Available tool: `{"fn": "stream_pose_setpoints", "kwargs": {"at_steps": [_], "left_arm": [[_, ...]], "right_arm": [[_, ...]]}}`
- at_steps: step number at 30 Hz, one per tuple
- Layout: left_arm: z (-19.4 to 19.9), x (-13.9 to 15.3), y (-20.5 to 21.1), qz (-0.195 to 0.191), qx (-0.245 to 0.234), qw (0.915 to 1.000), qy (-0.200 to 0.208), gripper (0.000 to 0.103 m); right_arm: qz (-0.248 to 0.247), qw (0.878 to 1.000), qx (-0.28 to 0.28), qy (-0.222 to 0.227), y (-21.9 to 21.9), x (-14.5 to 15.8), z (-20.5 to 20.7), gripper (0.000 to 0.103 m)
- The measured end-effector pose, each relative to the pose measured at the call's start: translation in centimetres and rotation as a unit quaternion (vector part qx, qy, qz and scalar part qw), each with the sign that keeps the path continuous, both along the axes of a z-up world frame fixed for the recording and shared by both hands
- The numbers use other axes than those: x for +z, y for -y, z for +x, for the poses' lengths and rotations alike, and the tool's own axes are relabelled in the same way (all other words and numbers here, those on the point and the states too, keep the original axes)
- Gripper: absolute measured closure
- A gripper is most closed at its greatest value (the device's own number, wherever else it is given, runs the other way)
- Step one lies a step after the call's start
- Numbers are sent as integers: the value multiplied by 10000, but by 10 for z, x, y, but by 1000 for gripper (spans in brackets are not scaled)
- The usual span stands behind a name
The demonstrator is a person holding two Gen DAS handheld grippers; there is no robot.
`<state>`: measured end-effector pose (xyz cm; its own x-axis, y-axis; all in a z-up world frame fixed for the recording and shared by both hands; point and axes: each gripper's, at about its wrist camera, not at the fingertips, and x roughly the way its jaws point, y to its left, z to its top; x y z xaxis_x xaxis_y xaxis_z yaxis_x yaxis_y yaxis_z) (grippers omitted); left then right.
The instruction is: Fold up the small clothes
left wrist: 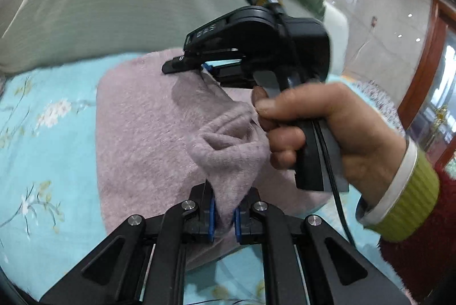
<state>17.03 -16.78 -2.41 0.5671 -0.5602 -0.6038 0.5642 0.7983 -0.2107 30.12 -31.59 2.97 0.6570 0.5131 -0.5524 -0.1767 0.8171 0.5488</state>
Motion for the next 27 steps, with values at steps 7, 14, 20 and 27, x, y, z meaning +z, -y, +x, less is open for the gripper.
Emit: {"fn": "stream_pose_setpoints", "kwargs": {"at_steps": [7, 14, 20, 27], "left_arm": [[-7, -3, 65, -201, -535, 9983, -132, 94], [3, -41, 102, 67, -798, 9952, -554, 94], [22, -58, 113, 306, -886, 9920, -842, 86], [13, -26, 35, -248, -428, 9945, -919, 20]], "right_arm": [[-210, 9968, -596, -496, 70, -24, -11, 91], [-339, 9943, -757, -669, 86, -50, -14, 90], [-559, 9879, -1285, -659, 105, -32, -36, 57], [-447, 9911, -1188, -406, 95, -18, -77, 17]]}}
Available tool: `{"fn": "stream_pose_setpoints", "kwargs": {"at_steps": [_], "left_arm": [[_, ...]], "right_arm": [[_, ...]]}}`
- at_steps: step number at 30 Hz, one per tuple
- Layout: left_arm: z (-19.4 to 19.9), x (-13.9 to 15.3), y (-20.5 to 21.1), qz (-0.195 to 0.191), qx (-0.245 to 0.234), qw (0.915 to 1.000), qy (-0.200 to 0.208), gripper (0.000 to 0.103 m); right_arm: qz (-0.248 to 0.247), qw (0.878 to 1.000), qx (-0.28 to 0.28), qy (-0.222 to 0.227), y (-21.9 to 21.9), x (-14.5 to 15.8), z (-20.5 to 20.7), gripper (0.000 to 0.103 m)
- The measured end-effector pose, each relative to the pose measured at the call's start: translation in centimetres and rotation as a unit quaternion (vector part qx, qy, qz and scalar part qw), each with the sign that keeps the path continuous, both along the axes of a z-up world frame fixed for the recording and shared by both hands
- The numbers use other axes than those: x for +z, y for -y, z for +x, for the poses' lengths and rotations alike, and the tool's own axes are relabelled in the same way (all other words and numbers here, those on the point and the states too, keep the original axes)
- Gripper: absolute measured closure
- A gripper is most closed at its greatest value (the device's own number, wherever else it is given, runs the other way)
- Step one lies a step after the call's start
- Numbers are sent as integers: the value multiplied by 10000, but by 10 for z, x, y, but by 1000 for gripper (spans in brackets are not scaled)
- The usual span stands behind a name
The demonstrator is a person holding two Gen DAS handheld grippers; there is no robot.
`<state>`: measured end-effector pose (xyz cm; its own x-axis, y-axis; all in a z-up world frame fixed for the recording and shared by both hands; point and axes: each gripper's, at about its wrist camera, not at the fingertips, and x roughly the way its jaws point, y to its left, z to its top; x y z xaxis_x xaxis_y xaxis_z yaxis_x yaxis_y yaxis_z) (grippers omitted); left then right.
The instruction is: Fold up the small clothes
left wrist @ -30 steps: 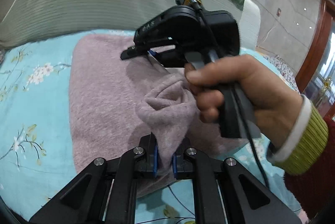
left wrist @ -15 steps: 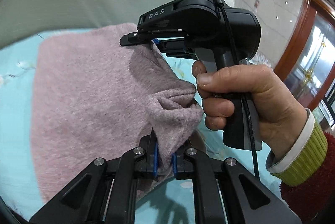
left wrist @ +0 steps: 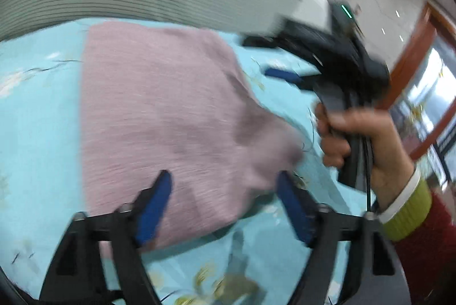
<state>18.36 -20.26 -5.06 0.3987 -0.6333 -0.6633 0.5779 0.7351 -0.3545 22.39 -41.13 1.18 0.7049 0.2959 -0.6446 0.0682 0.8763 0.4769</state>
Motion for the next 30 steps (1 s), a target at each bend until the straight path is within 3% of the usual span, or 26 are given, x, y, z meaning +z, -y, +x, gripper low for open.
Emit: {"fn": "stream_pose_setpoints", "kwargs": {"at_steps": [4, 7, 15, 17, 18, 19, 20, 21, 22, 23, 24, 26, 30], "left_arm": [[25, 7, -46, -89, 530, 9985, -126, 18], [54, -4, -66, -59, 801, 9958, -447, 17], [107, -48, -80, -290, 904, 9871, -1290, 17], [126, -60, -74, -427, 835, 9842, -1499, 11], [131, -61, -69, -483, 809, 9850, -1445, 9], [135, -61, -65, -484, 780, 9858, -1406, 8], [141, -62, -58, -476, 701, 9864, -1410, 8], [146, -64, -52, -463, 652, 9865, -1431, 10], [149, -64, -49, -421, 636, 9870, -1413, 20], [153, -64, -44, -401, 580, 9881, -1369, 40], [150, -60, -40, -344, 535, 9887, -1358, 41], [145, -53, -41, -309, 535, 9909, -1198, 54], [120, -26, -66, -509, 500, 9928, -959, 61]], "right_arm": [[-89, 9992, 241, -293, -11, -18, 0, 17], [9, 9991, 216, -372, -9, -28, 3, 17], [516, 9952, 348, -750, 8, -50, 30, 17], [675, 9936, 402, -811, 9, -59, 38, 17], [734, 9932, 425, -796, 9, -62, 41, 21], [742, 9929, 430, -825, 9, -64, 43, 39], [828, 9911, 453, -936, 6, -69, 46, 47], [882, 9903, 428, -984, 5, -70, 47, 54], [833, 9910, 380, -972, 2, -68, 46, 58], [766, 9920, 349, -944, -2, -64, 43, 60], [780, 9926, 323, -872, -7, -57, 38, 63], [864, 9930, 406, -691, -19, -44, 29, 66], [907, 9907, 893, -471, -71, -25, 16, 66]]}}
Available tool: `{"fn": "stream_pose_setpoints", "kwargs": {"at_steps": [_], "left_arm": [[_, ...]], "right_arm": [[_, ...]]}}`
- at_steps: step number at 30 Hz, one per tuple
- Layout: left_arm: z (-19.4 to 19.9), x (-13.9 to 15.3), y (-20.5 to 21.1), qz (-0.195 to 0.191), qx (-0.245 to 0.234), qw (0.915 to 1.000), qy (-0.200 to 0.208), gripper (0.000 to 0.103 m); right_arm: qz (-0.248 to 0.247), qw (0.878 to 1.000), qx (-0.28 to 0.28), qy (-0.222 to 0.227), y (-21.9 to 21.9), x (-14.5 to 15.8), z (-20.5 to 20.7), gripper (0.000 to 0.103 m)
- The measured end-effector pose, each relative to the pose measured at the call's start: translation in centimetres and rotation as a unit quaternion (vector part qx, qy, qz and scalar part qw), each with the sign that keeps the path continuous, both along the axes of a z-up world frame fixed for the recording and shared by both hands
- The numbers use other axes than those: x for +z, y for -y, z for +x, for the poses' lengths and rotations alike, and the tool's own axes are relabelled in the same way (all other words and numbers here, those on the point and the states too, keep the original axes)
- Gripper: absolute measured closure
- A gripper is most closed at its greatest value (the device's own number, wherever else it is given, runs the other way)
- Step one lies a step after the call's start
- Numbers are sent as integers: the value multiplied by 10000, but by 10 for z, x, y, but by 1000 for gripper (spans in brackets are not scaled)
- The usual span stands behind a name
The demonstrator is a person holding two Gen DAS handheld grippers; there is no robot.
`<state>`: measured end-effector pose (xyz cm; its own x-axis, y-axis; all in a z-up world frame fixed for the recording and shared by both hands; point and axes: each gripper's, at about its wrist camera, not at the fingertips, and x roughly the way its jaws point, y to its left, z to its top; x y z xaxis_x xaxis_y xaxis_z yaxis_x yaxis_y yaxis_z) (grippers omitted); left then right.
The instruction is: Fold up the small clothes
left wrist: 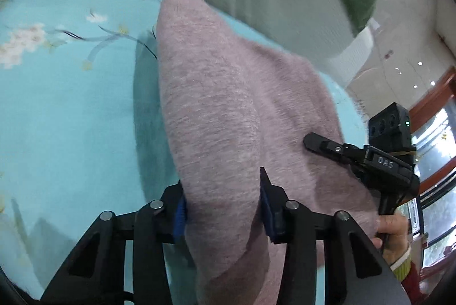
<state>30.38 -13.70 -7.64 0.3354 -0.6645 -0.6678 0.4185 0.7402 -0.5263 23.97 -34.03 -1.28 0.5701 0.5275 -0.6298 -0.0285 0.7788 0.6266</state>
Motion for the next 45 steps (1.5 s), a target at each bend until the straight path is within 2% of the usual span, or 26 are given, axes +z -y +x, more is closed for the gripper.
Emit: {"fn": "stream_pose_setpoints", "kwargs": {"at_steps": [5, 8, 11, 15, 18, 19, 20, 23, 27, 31, 35, 37, 38, 39, 40, 42, 43, 44, 45], "left_arm": [[-49, 39, -75, 174, 336, 9976, 579, 61], [-77, 49, -132, 288, 684, 9948, 695, 61], [-93, 47, -172, 390, 991, 9920, 675, 61], [-109, 30, -214, 398, 1293, 9899, 430, 61], [-111, 6, -219, 732, 1387, 9873, 242, 56], [-111, 0, -221, 812, 1411, 9865, 171, 49], [-112, -5, -224, 851, 1467, 9855, 96, 42], [-117, 1, -237, 744, 1558, 9850, 79, 34], [-134, 18, -254, 888, 1726, 9802, 403, 34], [-152, 41, -260, 754, 1685, 9804, 691, 36], [-164, 51, -244, 628, 1406, 9842, 876, 38], [-168, 52, -238, 614, 1256, 9858, 928, 38], [-168, 51, -234, 616, 1191, 9867, 922, 38], [-166, 49, -230, 616, 1128, 9876, 897, 38], [-165, 46, -228, 607, 1049, 9889, 863, 38], [-160, 40, -223, 652, 971, 9899, 803, 40], [-158, 38, -221, 689, 934, 9902, 772, 45], [-156, 37, -219, 711, 884, 9907, 756, 49], [-155, 38, -217, 693, 829, 9912, 768, 50]], "right_arm": [[308, 9969, 692, 197, -87, -4, -11, 66], [461, 9939, 984, 180, -130, -17, -19, 67], [356, 9927, 1150, 93, -161, -30, -22, 67], [39, 9944, 1040, -178, -172, -50, -24, 65], [53, 9963, 775, -380, -163, -56, -31, 48], [-3, 9969, 686, -381, -160, -53, -34, 44], [-91, 9977, 589, -325, -156, -46, -39, 44], [-495, 9984, 280, -6, -148, -18, -54, 42], [-773, 9952, 220, 554, -149, 17, -62, 42], [-920, 9926, 609, 512, -182, 21, -48, 63], [-1246, 9907, 530, 131, -196, 3, -31, 63], [-1175, 9921, 438, 57, -192, -5, -23, 64], [-1071, 9932, 460, 43, -195, -6, -20, 69], [-886, 9946, 543, 38, -195, -5, -18, 90], [-722, 9957, 577, 87, -194, -1, -17, 94], [-490, 9961, 545, 499, -187, 19, -25, 95], [-404, 9952, 514, 726, -184, 29, -30, 95], [-434, 9944, 440, 859, -180, 36, -34, 95], [-483, 9943, 393, 865, -178, 36, -35, 95]]}}
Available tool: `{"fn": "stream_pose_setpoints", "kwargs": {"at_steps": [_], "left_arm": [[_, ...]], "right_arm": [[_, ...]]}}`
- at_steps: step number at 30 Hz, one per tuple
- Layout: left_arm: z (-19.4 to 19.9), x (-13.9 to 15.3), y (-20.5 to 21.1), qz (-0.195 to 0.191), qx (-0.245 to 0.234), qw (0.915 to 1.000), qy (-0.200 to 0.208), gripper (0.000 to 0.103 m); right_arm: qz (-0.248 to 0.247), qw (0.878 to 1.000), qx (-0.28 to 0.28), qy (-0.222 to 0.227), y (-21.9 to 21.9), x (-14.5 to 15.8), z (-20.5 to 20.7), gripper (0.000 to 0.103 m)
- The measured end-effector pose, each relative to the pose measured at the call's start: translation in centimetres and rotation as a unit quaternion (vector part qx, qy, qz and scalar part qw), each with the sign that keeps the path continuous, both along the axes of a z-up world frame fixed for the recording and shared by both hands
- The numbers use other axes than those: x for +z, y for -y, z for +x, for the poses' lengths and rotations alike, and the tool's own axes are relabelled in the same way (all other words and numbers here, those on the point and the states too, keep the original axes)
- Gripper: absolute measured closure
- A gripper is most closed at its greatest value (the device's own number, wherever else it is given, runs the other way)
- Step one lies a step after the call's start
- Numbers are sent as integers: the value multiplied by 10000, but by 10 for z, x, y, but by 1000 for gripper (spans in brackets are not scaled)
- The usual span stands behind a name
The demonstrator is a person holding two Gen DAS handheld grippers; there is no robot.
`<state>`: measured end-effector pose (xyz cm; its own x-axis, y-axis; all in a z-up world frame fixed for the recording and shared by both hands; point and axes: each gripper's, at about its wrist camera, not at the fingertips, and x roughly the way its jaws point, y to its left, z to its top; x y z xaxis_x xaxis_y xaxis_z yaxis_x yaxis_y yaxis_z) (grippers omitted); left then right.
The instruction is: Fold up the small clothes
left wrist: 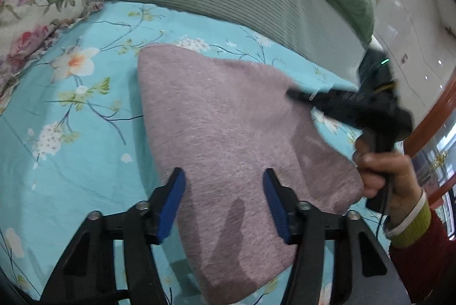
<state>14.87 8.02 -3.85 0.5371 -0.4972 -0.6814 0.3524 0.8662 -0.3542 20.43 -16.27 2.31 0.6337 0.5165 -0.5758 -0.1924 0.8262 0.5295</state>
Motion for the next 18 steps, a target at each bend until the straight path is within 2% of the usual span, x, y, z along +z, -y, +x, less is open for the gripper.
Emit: {"fn": "stream_pose_setpoints", "kwargs": {"at_steps": [3, 6, 9, 11, 12, 15, 18], "left_arm": [[4, -2, 4, -1, -47, 10000, 31, 50], [8, -11, 10, 44, -40, 10000, -4, 50], [13, -22, 16, 338, -20, 9994, -101, 51], [11, -19, 17, 480, -14, 9988, -84, 51], [9, -15, 17, 524, -4, 9986, -69, 51], [4, -2, 13, 362, -14, 9993, 94, 53], [8, 0, 16, 37, -129, 9999, 26, 53]], "right_arm": [[-382, 9976, -81, -579, 2, -35, 11, 95], [-443, 9946, -247, -907, 8, -61, 11, 94], [-495, 9938, -527, -850, 15, -50, 3, 87], [-801, 9925, -713, -582, 15, -27, -7, 87], [-718, 9941, -707, -401, 13, -13, -10, 87], [-237, 9990, -309, -214, -6, 9, -4, 87], [-156, 9990, 103, -410, -31, -4, 16, 87]]}}
